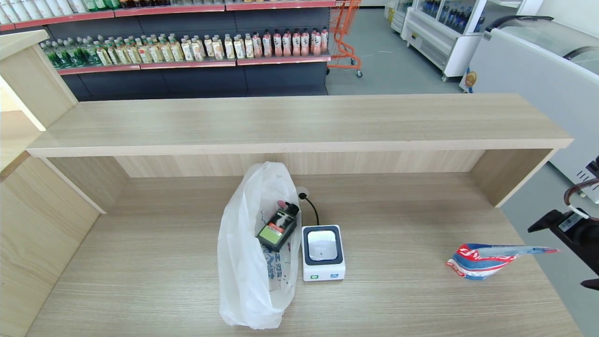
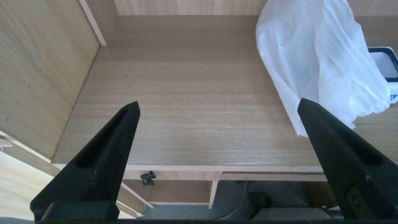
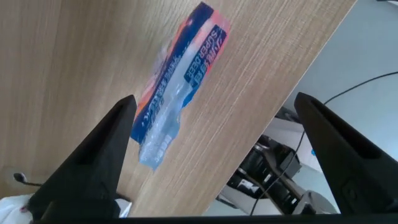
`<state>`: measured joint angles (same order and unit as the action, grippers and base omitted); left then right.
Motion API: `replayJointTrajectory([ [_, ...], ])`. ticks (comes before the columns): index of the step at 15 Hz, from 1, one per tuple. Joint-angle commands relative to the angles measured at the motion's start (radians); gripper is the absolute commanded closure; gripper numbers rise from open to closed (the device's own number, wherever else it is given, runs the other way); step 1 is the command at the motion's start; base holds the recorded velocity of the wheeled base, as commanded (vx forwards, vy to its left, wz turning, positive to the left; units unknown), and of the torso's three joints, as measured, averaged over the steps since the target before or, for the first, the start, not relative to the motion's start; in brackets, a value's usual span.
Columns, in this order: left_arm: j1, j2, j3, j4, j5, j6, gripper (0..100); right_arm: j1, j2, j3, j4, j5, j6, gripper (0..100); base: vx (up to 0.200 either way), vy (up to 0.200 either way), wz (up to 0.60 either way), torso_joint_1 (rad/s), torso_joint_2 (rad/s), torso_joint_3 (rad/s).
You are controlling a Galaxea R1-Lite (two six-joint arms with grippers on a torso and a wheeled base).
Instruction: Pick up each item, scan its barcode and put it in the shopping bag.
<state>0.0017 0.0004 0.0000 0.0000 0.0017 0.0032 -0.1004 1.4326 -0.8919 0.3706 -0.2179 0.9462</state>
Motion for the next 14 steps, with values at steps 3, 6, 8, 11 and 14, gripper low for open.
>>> replayJointTrajectory([
  [3, 0.0, 0.0, 0.0, 0.0, 0.0, 0.0, 0, -0.01, 0.197, -0.002, -0.125, -0.048, -0.024, 0, 0.0, 0.0, 0.0, 0.0, 0.0, 0.0],
  [6, 0.001, 0.0, 0.0, 0.0, 0.0, 0.0, 0, -0.004, 0.298, -0.001, -0.245, -0.048, -0.067, 0, 0.0, 0.0, 0.0, 0.0, 0.0, 0.0],
  [8, 0.0, 0.0, 0.0, 0.0, 0.0, 0.0, 0, 0.013, 0.341, -0.002, -0.276, -0.046, -0.089, 0, 0.0, 0.0, 0.0, 0.0, 0.0, 0.0],
  [11, 0.0, 0.0, 0.0, 0.0, 0.0, 0.0, 0, 0.05, 0.408, -0.004, -0.368, -0.049, -0.113, 100, 0.0, 0.0, 0.0, 0.0, 0.0, 0.0],
  [14, 0.0, 0.0, 0.0, 0.0, 0.0, 0.0, 0, 0.077, 0.45, -0.009, -0.368, -0.064, -0.116, 100, 0.0, 0.0, 0.0, 0.0, 0.0, 0.0],
])
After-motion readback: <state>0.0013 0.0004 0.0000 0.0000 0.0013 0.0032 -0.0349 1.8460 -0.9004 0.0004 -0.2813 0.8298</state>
